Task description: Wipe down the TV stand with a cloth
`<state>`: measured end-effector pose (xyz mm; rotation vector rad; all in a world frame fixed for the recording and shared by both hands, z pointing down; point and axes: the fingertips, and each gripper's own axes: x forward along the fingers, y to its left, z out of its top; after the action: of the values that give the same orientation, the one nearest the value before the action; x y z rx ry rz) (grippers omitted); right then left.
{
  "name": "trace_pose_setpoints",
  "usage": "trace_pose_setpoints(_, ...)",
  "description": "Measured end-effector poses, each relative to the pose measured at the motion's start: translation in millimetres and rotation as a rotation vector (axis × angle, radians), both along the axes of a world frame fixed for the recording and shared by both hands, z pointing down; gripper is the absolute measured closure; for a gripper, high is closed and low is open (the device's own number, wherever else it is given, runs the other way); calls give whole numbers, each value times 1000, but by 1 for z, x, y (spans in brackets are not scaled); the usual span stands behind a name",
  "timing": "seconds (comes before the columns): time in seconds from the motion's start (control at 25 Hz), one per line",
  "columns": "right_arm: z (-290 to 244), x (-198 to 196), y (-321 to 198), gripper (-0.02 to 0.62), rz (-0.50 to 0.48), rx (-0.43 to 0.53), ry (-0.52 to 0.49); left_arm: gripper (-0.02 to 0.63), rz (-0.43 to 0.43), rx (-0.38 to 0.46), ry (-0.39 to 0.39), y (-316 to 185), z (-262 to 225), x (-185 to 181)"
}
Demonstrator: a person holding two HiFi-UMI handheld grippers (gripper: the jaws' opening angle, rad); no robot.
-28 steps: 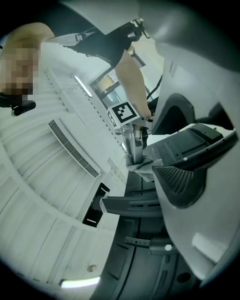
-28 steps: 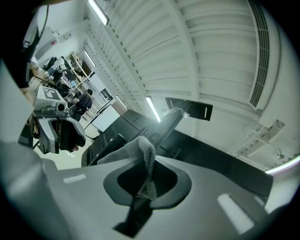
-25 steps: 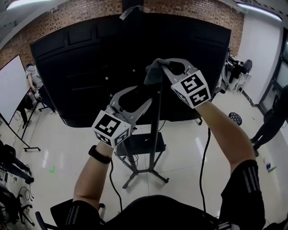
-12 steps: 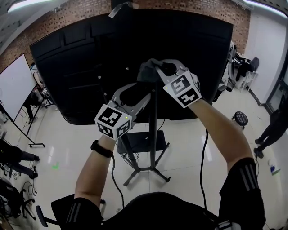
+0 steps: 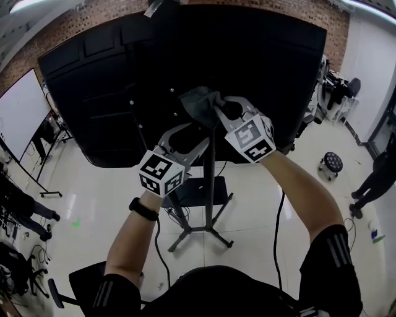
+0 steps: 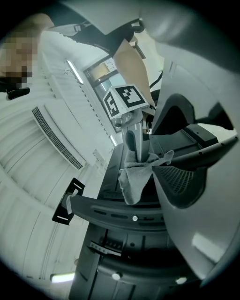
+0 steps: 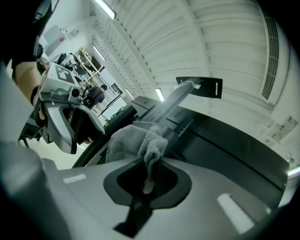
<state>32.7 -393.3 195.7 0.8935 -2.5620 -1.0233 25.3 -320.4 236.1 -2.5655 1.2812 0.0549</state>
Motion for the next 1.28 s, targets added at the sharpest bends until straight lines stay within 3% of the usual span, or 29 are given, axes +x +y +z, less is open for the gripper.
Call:
trace_pose_setpoints(0.16,26,-1,4,574,-6,22,40,376,6,-27,16,3,17,2)
trace_pose_setpoints(0.8,126,0,-2,574,18,-53,124,377,-11,-192,14,-19,109,-3)
trace_pose_setpoints(1.28,210,3,5,574,31,-190,144,376,-32,-326,41,-22,191,-14)
